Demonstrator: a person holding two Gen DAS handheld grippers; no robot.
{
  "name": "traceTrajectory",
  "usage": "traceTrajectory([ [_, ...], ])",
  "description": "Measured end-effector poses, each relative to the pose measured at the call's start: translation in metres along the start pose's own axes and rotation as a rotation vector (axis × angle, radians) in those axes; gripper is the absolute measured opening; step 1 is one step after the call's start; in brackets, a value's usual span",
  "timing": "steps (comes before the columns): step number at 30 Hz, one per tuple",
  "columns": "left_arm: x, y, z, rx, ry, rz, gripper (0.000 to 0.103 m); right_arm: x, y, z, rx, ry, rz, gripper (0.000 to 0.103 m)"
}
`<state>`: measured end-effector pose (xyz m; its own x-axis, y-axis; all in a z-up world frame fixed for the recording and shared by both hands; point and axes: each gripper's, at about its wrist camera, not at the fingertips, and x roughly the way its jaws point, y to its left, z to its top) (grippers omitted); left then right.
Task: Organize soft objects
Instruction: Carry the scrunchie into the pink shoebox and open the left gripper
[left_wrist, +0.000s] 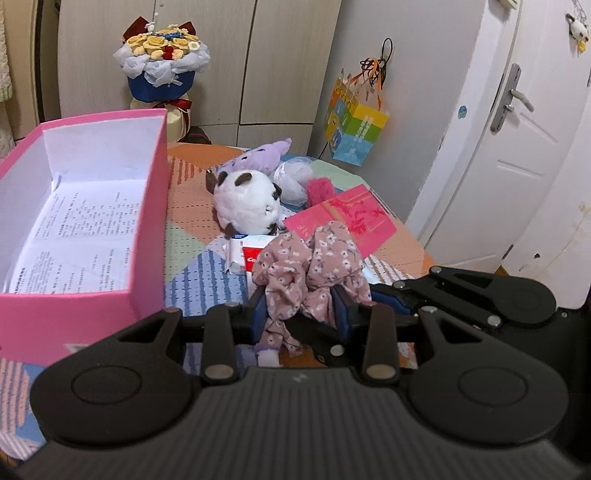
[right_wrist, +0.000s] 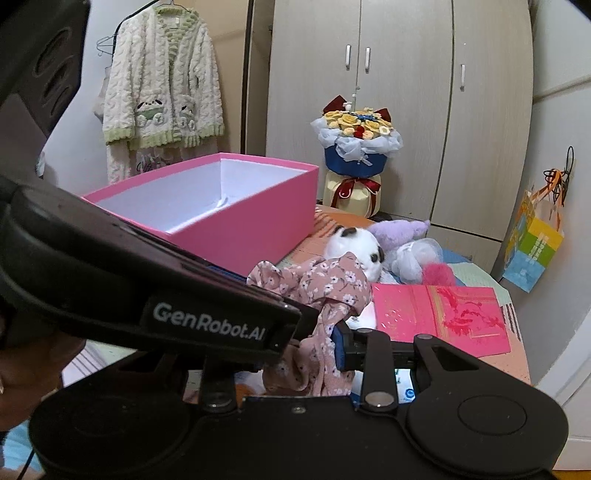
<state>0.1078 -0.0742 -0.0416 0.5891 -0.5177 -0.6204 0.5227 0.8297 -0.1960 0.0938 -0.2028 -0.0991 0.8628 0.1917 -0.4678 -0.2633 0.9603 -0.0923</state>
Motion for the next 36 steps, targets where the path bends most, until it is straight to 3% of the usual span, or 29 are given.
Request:
traceTrajectory([
  [6,-0.028,0.015,0.003,-0.067,0.051,0.018,0.035,-0.008,0.020,0.016,0.019,0.050,0.067,0.038],
  [15,-0.077,0.042,0.022,-0.067,0.006,0.133,0.034,-0.005,0.052,0.058,0.003,0.020,0.188,0.039],
  [20,-0.085,0.069,0.045,-0.097,-0.001,0.138,0.035,0.017,0.056,0.086,0.026,0.022,0.244,0.039],
  [23,-0.075,0.095,0.060,-0.150,0.013,0.120,0.035,0.044,0.052,0.103,0.065,0.064,0.301,0.040],
  [28,-0.047,0.124,0.086,-0.143,0.020,0.148,0.035,0.091,0.048,0.125,0.087,0.104,0.344,0.040],
  [36,0.008,0.177,0.129,-0.215,0.055,0.135,0.035,0.164,0.041,0.165,0.099,0.203,0.332,0.040],
])
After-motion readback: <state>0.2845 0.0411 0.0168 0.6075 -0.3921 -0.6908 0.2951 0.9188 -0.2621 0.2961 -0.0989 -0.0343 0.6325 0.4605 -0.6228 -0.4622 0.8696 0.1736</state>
